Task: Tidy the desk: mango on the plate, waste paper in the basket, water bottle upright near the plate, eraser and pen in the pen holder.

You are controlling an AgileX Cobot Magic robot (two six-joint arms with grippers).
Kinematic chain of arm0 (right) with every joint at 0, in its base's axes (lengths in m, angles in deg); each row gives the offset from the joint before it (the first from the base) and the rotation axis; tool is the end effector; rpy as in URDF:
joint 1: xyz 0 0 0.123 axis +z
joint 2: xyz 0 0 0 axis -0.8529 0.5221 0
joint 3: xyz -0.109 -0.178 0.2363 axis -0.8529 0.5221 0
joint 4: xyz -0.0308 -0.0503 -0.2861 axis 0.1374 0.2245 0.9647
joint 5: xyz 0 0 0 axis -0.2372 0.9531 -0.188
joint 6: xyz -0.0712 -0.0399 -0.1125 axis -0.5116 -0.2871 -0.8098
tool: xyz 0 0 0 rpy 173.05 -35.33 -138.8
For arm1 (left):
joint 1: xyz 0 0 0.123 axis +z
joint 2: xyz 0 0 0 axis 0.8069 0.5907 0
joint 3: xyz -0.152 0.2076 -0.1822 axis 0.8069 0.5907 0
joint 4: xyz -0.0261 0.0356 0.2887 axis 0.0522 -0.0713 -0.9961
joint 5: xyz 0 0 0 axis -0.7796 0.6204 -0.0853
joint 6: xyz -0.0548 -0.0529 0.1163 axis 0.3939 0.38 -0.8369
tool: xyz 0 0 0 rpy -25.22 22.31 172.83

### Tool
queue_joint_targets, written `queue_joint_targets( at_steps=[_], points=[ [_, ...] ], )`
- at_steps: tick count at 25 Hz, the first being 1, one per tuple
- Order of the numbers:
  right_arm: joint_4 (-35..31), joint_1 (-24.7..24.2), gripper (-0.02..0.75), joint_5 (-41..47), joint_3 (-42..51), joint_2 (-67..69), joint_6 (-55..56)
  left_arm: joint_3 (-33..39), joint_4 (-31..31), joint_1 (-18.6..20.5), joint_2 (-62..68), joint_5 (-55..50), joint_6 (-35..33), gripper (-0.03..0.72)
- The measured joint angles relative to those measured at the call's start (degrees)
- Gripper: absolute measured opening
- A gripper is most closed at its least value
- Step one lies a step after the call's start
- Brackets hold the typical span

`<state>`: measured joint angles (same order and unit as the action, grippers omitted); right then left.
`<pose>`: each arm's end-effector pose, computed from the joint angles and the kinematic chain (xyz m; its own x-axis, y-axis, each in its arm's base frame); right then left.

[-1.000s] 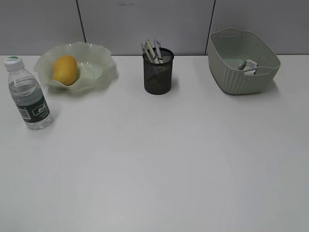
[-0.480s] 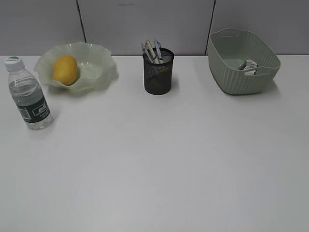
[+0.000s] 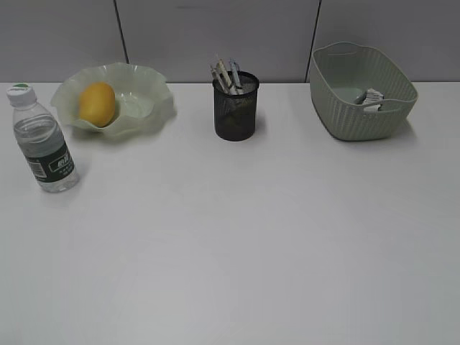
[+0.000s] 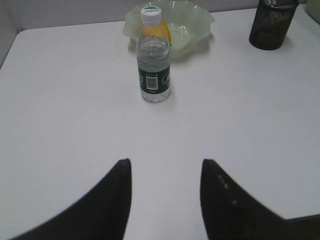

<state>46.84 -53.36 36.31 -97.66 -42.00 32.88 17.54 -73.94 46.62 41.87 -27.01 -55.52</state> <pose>0.0423 0.0012 0.2788 -0.4335 0.0286 -0.9007 -0.0438 0.9977 0.0527 0.0377 -0.0066 0.2839 -0.4277 0.0551 -0.9022 0.1369 0.9906 -0.0044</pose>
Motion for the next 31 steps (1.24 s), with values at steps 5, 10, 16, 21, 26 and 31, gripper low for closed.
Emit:
queue_joint_targets(
  at_steps=[5, 10, 16, 21, 26, 31],
  points=[
    [0.00, 0.00, 0.564, 0.00, 0.00, 0.00, 0.00, 0.00, 0.00, 1.76, 0.00, 0.00, 0.00, 0.331],
    [0.00, 0.00, 0.564, 0.00, 0.00, 0.00, 0.00, 0.00, 0.00, 3.66, 0.00, 0.00, 0.00, 0.307],
    [0.00, 0.00, 0.564, 0.00, 0.00, 0.00, 0.00, 0.00, 0.00, 5.84, 0.00, 0.00, 0.00, 0.277],
    [0.00, 0.00, 0.564, 0.00, 0.00, 0.00, 0.00, 0.00, 0.00, 6.40, 0.00, 0.00, 0.00, 0.269],
    [0.00, 0.00, 0.564, -0.05, 0.00, 0.00, 0.00, 0.00, 0.00, 6.40, 0.00, 0.00, 0.00, 0.267],
    [0.00, 0.00, 0.564, -0.05, 0.00, 0.00, 0.00, 0.00, 0.00, 6.40, 0.00, 0.00, 0.00, 0.248]
  ],
)
